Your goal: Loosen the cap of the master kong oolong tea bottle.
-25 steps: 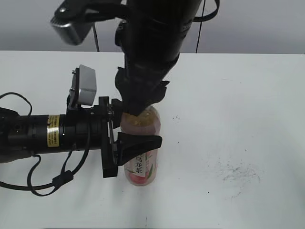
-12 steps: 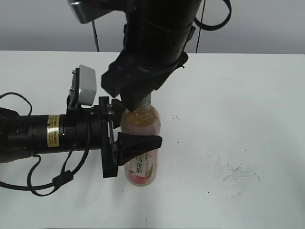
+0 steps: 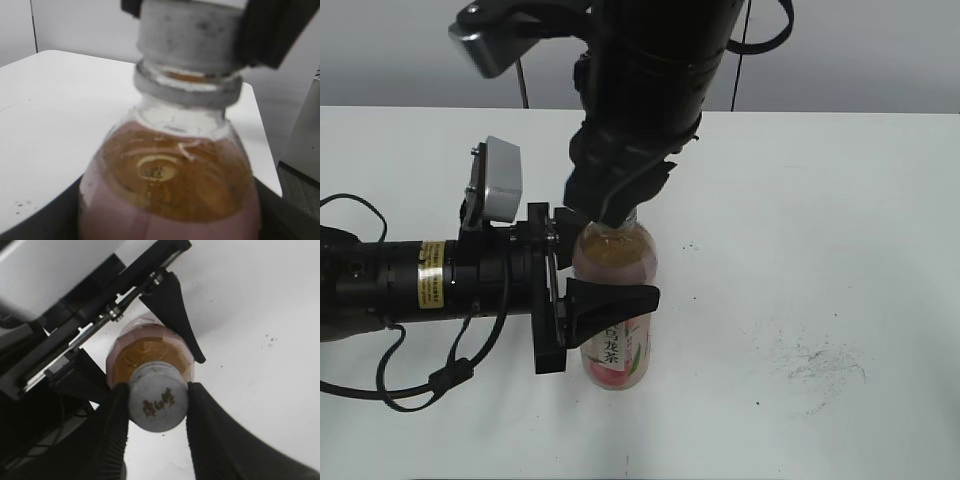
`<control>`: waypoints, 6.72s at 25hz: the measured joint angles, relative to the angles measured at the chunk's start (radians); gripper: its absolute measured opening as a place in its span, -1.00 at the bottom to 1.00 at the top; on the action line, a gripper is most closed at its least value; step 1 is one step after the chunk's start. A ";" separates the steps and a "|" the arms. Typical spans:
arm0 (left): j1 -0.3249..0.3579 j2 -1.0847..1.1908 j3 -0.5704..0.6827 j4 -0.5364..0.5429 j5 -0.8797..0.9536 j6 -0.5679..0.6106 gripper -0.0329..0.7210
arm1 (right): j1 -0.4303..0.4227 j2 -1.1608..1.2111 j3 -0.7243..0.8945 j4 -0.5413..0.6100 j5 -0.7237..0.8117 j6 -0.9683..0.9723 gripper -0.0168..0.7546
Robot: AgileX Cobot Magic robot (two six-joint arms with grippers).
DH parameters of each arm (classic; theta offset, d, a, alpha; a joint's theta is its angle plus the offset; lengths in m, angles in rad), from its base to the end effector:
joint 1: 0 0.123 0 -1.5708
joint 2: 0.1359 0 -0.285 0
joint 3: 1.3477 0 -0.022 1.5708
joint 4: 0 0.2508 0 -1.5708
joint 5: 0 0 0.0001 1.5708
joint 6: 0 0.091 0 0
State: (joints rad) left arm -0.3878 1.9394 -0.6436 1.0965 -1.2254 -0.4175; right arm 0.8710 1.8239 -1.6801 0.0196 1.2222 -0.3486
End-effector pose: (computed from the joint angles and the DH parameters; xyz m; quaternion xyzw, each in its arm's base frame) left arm 0.2440 -0.1819 0.1307 0.4645 0.6053 -0.4390 0.4744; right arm 0.2472 0.2962 0.3073 -0.5650 0.8121 0.0468 0.1381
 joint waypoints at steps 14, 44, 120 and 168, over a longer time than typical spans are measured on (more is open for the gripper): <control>0.000 0.000 0.000 0.009 -0.003 0.007 0.27 | 0.000 0.000 0.000 0.010 0.002 -1.101 -0.26; 0.000 0.000 0.000 0.002 -0.001 0.004 0.27 | -0.013 -0.049 -0.001 -0.088 -0.011 -1.934 -0.26; 0.000 -0.187 0.001 -0.076 0.016 0.019 0.65 | -0.495 0.298 0.257 0.131 -0.036 -0.021 0.52; 0.000 -1.238 0.002 -1.073 1.912 0.365 0.54 | -0.494 -0.411 0.446 0.140 0.001 0.018 0.45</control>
State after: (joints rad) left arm -0.3878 0.7013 -0.6420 0.0238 0.6869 -0.0526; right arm 0.3773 1.4134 -1.2343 0.1593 1.2229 -0.3302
